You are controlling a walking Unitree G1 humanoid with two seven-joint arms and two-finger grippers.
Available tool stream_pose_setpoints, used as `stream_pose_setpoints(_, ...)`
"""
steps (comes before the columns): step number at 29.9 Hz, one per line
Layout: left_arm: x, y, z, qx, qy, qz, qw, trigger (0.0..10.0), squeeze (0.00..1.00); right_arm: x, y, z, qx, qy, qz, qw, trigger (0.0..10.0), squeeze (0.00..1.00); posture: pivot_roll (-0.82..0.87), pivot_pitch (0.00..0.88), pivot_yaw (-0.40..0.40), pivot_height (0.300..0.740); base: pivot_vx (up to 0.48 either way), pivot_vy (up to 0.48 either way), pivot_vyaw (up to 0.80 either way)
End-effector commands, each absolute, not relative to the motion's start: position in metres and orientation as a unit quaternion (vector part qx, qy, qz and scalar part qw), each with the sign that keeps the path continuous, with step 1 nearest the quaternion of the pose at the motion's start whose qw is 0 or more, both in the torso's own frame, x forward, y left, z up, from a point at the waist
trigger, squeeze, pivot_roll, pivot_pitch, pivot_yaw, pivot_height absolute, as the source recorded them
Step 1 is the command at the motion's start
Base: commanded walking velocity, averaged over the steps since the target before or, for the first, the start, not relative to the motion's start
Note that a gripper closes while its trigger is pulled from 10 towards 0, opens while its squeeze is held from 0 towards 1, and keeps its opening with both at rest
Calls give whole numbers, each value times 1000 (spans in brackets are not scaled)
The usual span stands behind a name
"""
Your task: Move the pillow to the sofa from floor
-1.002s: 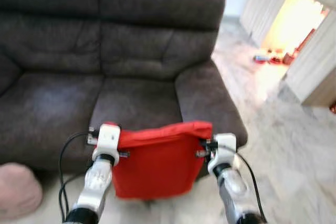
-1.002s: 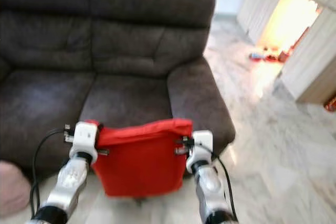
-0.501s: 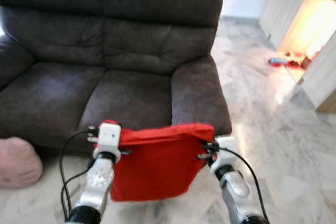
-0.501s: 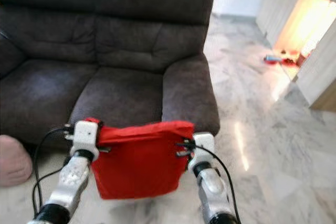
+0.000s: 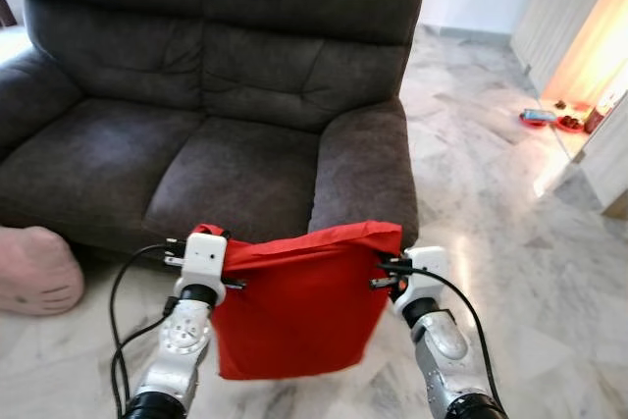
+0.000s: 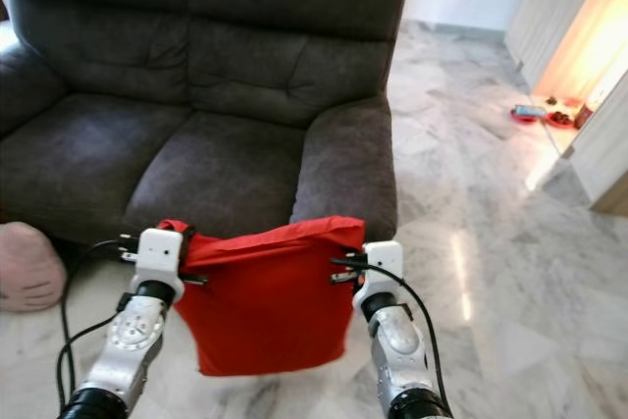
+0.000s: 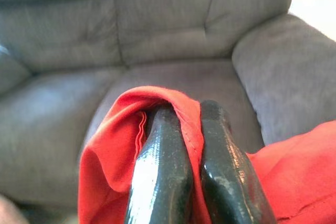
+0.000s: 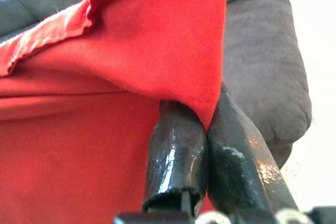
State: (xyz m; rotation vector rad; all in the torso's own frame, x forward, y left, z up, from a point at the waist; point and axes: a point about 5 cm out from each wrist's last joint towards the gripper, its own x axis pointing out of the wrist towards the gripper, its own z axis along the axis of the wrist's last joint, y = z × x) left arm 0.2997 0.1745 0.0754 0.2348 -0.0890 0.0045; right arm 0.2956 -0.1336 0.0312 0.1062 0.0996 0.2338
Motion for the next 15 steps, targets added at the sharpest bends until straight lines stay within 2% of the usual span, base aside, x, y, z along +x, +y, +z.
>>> stream_pose_setpoints(1,301,189,93,120,-84,28,989,10000,0,306,-160,51,60,-3,60,996,10000,0,147,0,-130,740,0,0,0)
stream_pose_setpoints(15,298,184,93,115,-82,21,990,10000,0,304,-158,50,59,-1,64,996,10000,0,141,0,-126,740,0,0,0)
